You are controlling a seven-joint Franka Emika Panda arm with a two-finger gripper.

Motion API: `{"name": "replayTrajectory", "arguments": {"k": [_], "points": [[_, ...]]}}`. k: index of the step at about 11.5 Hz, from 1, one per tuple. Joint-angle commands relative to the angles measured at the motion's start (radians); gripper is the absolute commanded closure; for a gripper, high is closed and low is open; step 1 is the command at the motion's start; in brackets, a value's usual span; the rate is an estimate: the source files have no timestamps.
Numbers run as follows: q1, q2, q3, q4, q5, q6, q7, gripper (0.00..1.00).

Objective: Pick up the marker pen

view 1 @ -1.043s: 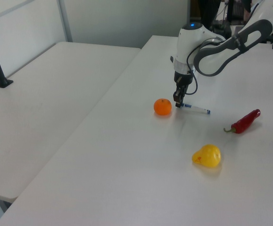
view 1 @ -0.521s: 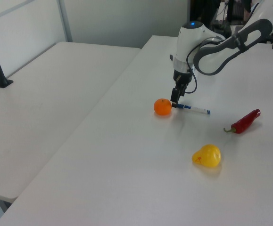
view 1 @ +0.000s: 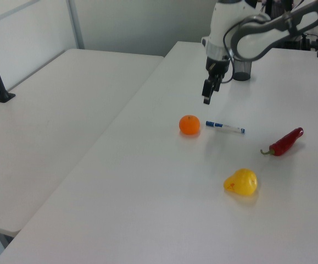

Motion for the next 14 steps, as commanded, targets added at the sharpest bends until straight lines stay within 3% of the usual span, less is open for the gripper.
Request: {"name": "replayTrajectory", "arguments": {"k": [1, 5, 11, 14], "points": [[0.004, -0.138, -0.003, 0.012, 0.01, -0.188, 0.115, 0.0], [0.001, -0.251, 0.026, 0.014, 0.026, -0.325, 0.146, 0.0], [-0.031, -0.34, 0.077, 0.014, 0.091, -0.459, 0.138, 0.0], [-0.077, -0.387, 0.076, 0.015, 0.141, -0.47, 0.061, 0.0]]}}
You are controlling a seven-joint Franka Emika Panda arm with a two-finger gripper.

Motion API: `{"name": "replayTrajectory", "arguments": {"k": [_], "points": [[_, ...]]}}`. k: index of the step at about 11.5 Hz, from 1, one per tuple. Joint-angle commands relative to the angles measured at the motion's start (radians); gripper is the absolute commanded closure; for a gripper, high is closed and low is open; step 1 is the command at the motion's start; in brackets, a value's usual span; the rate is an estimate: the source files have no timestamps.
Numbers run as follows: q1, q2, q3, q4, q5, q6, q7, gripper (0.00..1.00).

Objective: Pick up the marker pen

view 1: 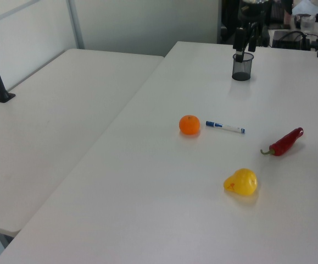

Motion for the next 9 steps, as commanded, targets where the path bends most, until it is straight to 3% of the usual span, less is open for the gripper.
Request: {"name": "replayTrajectory", "arguments": {"k": [1, 3, 5, 9], "points": [[-0.05, -0.065, 0.005, -0.02, 0.044, -0.037, -0.118, 0.0], [-0.017, -0.061, -0.061, -0.014, 0.044, -0.032, -0.252, 0.0], [0.002, -0.05, -0.083, -0.003, 0.037, -0.031, -0.347, 0.0], [0.005, -0.05, -0.102, -0.004, 0.03, 0.02, -0.349, 0.0]]}}
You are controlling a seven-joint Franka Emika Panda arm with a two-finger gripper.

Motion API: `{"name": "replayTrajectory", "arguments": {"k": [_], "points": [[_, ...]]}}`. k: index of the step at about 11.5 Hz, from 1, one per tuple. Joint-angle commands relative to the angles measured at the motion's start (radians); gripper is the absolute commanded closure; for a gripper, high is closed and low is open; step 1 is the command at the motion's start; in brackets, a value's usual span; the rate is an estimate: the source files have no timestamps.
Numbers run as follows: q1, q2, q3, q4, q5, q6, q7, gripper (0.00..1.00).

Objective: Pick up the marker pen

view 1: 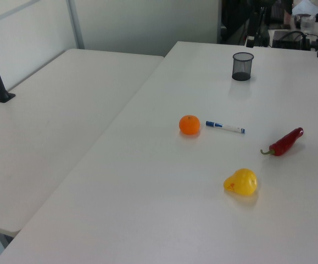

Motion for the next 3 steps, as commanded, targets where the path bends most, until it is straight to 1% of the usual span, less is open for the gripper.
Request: {"name": "replayTrajectory", "arguments": {"k": [1, 3], "points": [[0.036, -0.006, -0.04, -0.004, 0.007, 0.034, -0.027, 0.0], [0.039, -0.005, -0.04, -0.004, 0.006, 0.034, -0.024, 0.0]]}}
